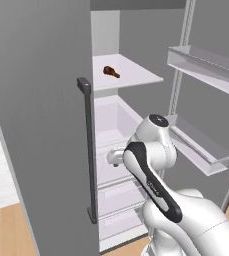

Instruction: Place one eggplant and one chicken drumstick in each tupperware on the nearby counter, to pack two identical lunches.

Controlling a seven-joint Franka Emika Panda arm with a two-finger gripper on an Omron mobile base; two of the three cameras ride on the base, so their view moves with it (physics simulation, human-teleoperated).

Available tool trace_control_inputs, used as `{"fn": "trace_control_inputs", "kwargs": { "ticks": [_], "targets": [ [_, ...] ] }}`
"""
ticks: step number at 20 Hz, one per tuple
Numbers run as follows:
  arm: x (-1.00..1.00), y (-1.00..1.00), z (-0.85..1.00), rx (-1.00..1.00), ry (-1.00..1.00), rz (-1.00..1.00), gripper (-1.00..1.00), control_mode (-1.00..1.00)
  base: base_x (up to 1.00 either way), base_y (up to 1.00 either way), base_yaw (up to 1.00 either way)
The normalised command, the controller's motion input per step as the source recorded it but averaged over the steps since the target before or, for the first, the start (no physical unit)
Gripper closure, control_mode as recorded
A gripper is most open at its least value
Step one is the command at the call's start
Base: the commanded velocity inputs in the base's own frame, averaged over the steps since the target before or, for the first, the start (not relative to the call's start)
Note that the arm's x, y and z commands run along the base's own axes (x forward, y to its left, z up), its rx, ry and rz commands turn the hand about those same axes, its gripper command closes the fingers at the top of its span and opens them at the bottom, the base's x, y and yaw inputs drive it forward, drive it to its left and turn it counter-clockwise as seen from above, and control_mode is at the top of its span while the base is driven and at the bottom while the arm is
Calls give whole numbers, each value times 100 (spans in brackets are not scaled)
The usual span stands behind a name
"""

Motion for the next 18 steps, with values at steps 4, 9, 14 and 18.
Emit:
{"fn": "trace_control_inputs", "kwargs": {
  "ticks": [4, 9, 14, 18],
  "targets": [
    [0, 0, 0, 0, 0, 0, -100, 100, 50, -2, 0],
    [47, -9, 9, 3, 3, -3, -100, -100, 23, -2, 0],
    [27, 0, 92, -1, -23, -22, -100, -100, 0, 0, 0],
    [-10, -26, 100, -9, -32, -34, -100, -100, 0, 0, 0]
  ]
}}
